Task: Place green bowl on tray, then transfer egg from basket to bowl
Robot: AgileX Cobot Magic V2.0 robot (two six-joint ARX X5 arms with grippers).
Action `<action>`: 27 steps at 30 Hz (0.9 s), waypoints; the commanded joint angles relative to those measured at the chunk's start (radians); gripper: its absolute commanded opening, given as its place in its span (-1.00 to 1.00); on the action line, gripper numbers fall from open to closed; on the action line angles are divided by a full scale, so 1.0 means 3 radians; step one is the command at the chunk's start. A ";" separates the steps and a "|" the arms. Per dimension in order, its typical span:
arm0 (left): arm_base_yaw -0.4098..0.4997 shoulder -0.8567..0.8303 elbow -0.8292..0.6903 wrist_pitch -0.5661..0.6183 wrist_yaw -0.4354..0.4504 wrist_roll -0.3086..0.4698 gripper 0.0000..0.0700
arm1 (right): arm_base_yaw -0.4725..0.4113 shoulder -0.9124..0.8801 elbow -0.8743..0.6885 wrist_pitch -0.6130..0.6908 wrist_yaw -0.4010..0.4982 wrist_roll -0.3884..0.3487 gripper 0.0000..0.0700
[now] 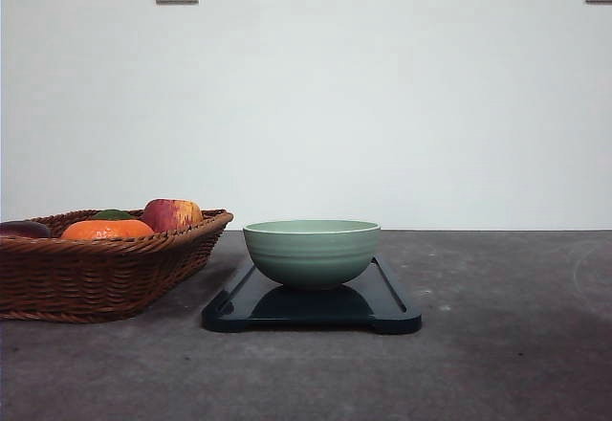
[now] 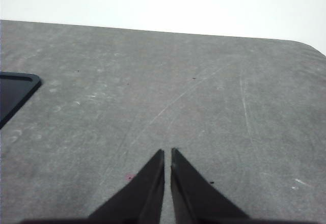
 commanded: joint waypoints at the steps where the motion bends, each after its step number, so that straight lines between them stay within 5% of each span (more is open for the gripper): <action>1: 0.0001 -0.0003 -0.0061 -0.0038 -0.0005 0.0032 -1.00 | -0.0004 0.0000 -0.0024 0.0024 0.0005 -0.0015 -0.96; 27: 0.0001 -0.0003 -0.0061 -0.0038 -0.0005 0.0032 -1.00 | -0.0004 0.0000 -0.0024 0.0024 0.0005 -0.0015 -0.96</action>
